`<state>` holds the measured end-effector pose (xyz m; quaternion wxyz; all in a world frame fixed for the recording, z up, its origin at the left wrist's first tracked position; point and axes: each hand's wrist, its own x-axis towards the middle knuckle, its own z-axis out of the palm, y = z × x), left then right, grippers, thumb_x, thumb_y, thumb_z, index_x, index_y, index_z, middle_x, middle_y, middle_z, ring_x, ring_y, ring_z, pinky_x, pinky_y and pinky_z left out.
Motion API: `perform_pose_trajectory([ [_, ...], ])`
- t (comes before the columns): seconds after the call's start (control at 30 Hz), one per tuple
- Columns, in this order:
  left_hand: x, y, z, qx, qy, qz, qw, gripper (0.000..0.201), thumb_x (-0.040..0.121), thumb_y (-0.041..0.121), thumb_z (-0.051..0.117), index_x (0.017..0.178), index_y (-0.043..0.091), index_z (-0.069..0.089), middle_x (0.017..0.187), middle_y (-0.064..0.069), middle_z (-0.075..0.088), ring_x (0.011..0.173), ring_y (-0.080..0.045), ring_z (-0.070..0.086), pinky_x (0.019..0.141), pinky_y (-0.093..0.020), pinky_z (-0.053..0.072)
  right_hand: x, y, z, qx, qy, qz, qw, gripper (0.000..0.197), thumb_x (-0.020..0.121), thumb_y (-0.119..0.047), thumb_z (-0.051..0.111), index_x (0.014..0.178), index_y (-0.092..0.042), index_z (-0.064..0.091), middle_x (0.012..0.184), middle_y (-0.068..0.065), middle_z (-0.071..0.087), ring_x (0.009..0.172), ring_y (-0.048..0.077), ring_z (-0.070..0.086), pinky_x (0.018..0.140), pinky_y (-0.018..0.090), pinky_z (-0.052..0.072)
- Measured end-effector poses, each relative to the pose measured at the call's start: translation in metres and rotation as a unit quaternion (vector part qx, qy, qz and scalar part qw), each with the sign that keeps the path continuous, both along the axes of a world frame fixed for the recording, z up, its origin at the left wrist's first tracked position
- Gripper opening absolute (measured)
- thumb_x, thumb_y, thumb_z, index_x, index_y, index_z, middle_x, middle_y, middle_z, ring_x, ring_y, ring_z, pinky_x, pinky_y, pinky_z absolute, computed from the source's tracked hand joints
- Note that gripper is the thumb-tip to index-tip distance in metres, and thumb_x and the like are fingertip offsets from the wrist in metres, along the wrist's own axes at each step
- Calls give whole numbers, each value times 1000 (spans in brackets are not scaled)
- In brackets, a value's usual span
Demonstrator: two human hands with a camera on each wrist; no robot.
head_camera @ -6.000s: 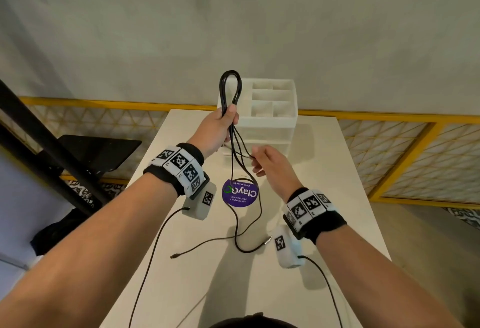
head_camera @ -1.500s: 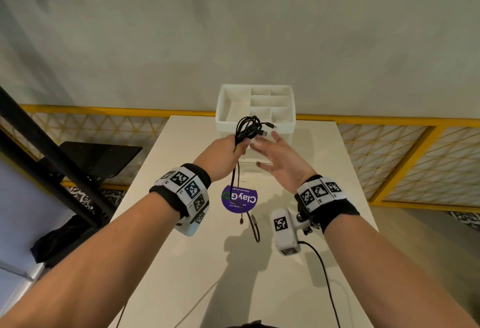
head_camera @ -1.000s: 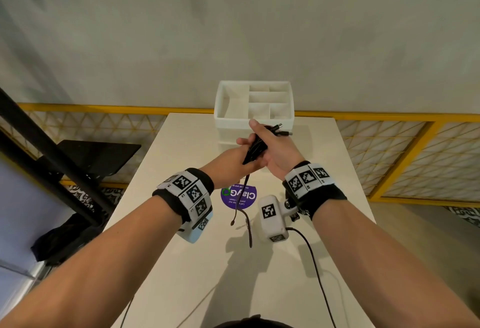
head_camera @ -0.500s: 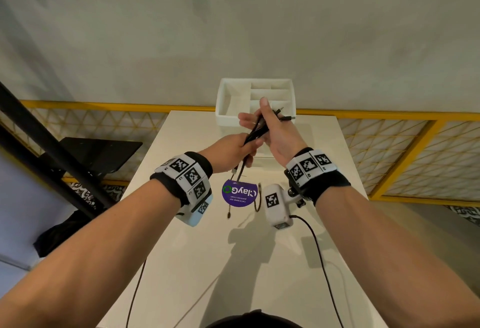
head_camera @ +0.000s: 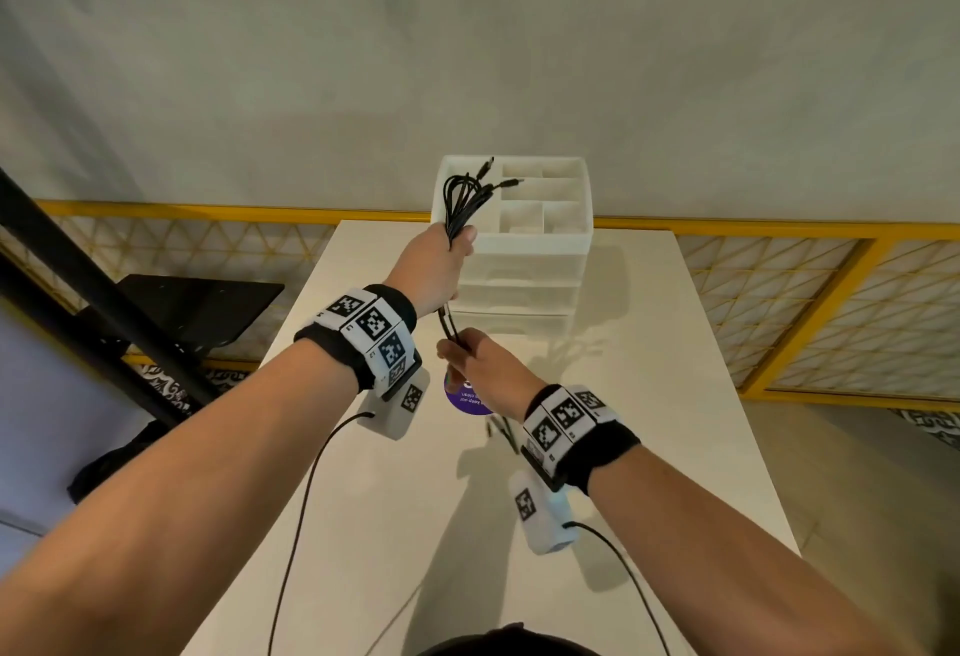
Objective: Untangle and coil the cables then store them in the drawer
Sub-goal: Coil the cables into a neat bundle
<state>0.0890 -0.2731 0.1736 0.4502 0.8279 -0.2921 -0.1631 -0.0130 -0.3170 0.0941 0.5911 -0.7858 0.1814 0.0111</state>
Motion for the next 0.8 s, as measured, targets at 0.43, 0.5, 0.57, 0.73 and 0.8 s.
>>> perform_pose_trajectory([
  [0.43, 5, 20, -15, 161, -3, -113, 980, 59, 93, 61, 26, 93, 10, 56, 72, -4, 49, 53, -20, 50, 59, -31, 43, -29, -67, 28, -260, -46, -74, 962, 51, 66, -68, 66, 61, -17, 61, 53, -6, 52, 54, 12, 48, 55, 30, 39],
  [0.5, 0, 20, -18, 149, 52, -141, 977, 63, 90, 65, 27, 93, 11, 58, 69, 0, 45, 52, -19, 45, 62, -32, 42, -28, -73, 40, -326, -44, -101, 939, 53, 70, -70, 60, 60, -18, 61, 53, -4, 56, 53, 15, 55, 54, 30, 44],
  [0.57, -7, 21, -19, 137, 91, -169, 972, 63, 84, 72, 35, 91, 13, 57, 65, 1, 41, 50, -16, 40, 59, -31, 38, -26, -76, 48, -370, -54, -113, 921, 54, 78, -67, 53, 65, -15, 60, 57, -2, 57, 56, 20, 60, 52, 31, 44],
  [0.73, -20, 15, -17, 211, 29, -217, 953, 33, 86, 56, 53, 83, 22, 53, 73, -5, 50, 60, -17, 43, 59, -29, 35, -15, -73, 51, -399, -97, -121, 904, 44, 88, -59, 44, 67, -20, 47, 61, -8, 46, 56, 11, 45, 49, 27, 31],
  [0.8, -20, 15, -18, 200, 56, -208, 956, 30, 94, 46, 45, 81, 20, 52, 75, -6, 47, 59, -18, 40, 59, -30, 35, -12, -73, 45, -361, -121, -108, 918, 35, 92, -50, 43, 76, -20, 48, 68, -7, 49, 61, 12, 48, 55, 30, 37],
])
